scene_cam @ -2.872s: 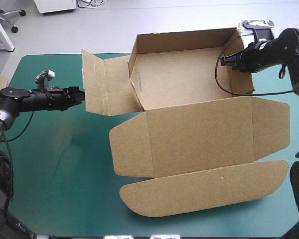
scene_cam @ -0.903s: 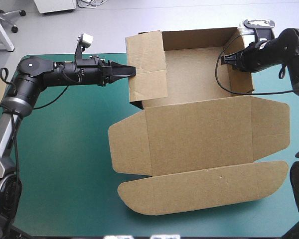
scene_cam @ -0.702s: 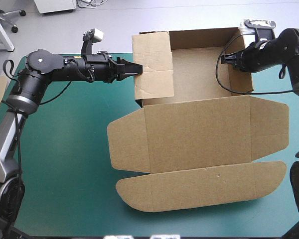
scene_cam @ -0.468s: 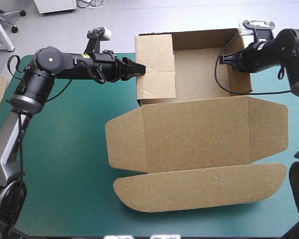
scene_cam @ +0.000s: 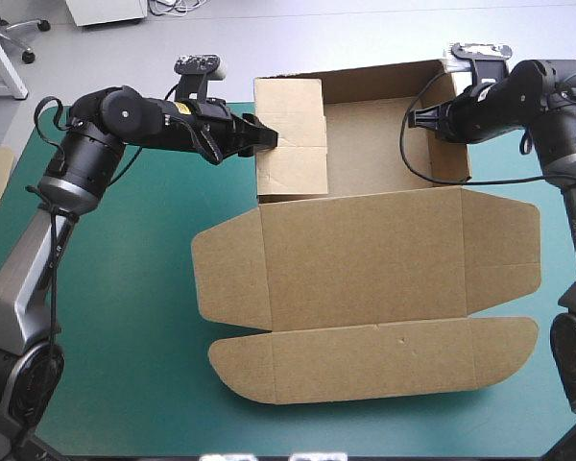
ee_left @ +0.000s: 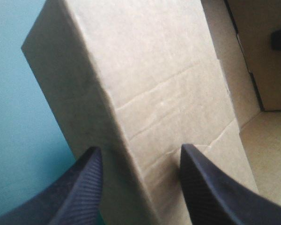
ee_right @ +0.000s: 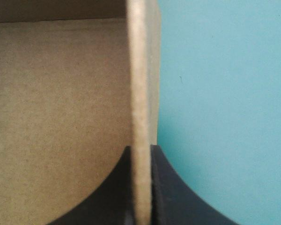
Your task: Fold the box
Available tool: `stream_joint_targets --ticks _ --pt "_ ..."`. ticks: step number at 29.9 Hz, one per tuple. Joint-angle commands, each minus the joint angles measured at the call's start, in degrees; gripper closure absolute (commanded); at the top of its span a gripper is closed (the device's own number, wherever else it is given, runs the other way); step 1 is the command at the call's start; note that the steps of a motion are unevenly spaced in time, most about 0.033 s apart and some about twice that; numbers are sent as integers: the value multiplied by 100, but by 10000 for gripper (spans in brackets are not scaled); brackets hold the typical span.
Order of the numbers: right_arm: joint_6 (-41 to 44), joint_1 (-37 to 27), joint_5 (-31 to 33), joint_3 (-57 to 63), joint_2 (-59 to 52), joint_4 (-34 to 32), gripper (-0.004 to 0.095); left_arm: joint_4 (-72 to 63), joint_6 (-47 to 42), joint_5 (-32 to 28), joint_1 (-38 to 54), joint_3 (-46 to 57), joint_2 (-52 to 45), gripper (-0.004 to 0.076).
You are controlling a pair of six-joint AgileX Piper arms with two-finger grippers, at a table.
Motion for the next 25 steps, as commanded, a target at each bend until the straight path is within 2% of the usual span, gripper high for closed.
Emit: stream_joint_targets --ticks 1,3,6,10,16,25 --pt "235 148 -314 -152 -311 254 933 368 -299 -129 -152 -257 -154 360" --pt "327 244 -336 -162 -296 157 934 688 -450 -37 -238 -271 -115 370" --pt "369 306 -332 -162 -210 360 934 1204 -613 8 -398 -295 -80 372" --pt "409 456 -332 -162 -88 385 926 1362 -697 24 -443 -298 0 372" --pt "441 537 -316 -172 97 471 926 1972 -979 363 -443 -307 199 372" --pt "652 1096 -206 -172 518 -239 926 2508 -1234 570 -443 -307 421 372"
